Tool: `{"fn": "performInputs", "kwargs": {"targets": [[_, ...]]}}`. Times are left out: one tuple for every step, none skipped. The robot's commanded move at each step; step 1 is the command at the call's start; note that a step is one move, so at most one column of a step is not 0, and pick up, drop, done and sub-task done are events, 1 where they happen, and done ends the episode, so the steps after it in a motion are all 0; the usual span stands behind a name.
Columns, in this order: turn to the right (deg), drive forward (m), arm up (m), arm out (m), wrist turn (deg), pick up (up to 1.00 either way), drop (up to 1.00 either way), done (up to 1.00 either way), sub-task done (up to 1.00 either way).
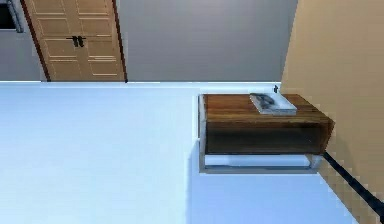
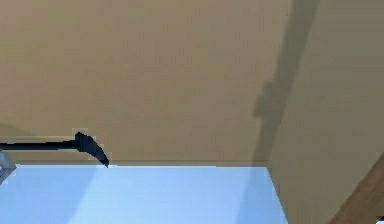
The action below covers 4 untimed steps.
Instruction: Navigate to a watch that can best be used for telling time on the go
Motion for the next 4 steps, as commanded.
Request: {"fn": "performInputs", "kwargs": {"targets": [[0.0, 0.25, 0.00, 0.00, 0.0, 0.00, 0.00, 0.00, 0.00], [-12.0, 0.00, 0.00, 0.00, 0.0, 0.00, 0.00, 0.00, 0.00], [0.0, 1.00, 0.00, 0.00, 0.0, 0.00, 0.00, 0.00, 0.00], [-6.0, 0.00, 0.00, 0.00, 0.0, 0.00, 0.00, 0.00, 0.00]]}}
